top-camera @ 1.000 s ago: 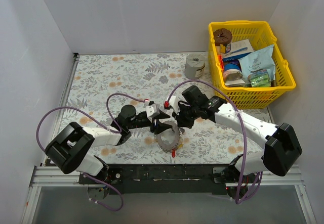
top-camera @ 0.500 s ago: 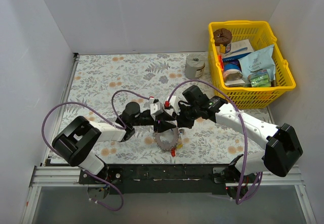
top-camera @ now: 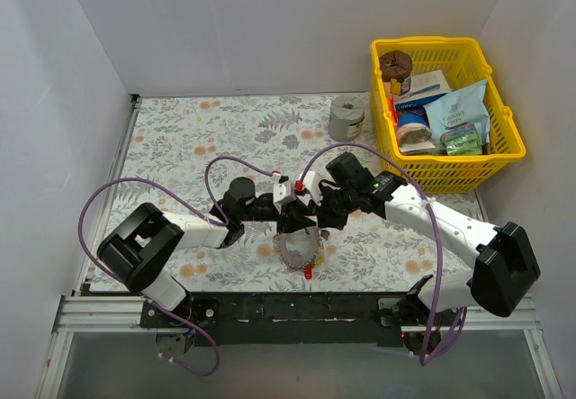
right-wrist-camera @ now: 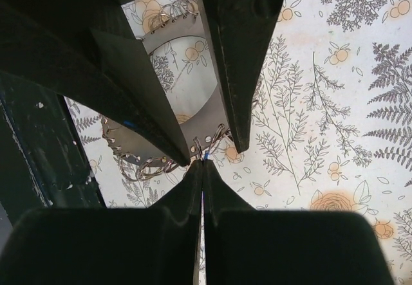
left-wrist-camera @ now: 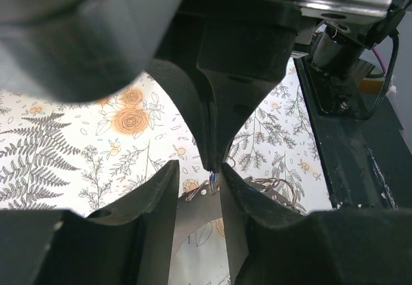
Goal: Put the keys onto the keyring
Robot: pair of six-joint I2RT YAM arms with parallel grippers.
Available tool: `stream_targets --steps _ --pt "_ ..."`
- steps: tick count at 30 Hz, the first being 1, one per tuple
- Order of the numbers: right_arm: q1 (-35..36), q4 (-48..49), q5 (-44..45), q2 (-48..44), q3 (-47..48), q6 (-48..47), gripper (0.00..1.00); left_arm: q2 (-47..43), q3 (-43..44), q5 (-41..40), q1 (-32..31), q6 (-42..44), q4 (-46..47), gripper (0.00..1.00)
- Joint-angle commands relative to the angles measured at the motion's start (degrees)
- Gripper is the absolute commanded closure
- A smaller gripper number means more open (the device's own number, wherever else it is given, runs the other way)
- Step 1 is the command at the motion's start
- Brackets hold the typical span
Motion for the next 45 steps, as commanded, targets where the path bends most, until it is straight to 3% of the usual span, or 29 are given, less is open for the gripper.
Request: stream_targets --steps 1,14,18,21,24,42,45 --pt "0.49 2.93 -1.65 -2.43 0.14 -0.70 0.99 0.04 1.29 -0.13 -0.91 2.41 -5.87 0.68" --pt "0.49 4.33 -1.83 -2.88 -0.21 -0.09 0.99 1.19 0.33 0.84 -1.26 1.98 -4.30 0.63" --pt "0.49 4.42 -2.44 -2.70 -0.03 -0.17 0.99 -1.01 -4.06 -0.74 -1.26 -1.01 5.95 0.61" --pt "0.49 4.86 -2.44 -2.70 -0.30 -0.26 0.99 -2.15 -6.70 -2.85 -1.26 -3.65 10.64 0.50" --pt "0.49 4.78 -2.62 -2.70 -0.38 -0.18 0.99 -2.15 -7.75 -3.56 -1.17 -5.15 12.84 0.49" --pt "0.49 5.04 -2.71 -3.05 -0.21 -0.18 0.99 2.94 -5.65 -2.59 -1.09 -5.68 15.05 0.65" --pt "0.49 5.04 -2.88 -2.96 -0.03 -0.18 0.99 2.94 -5.30 -2.24 -1.17 -5.41 14.17 0.73"
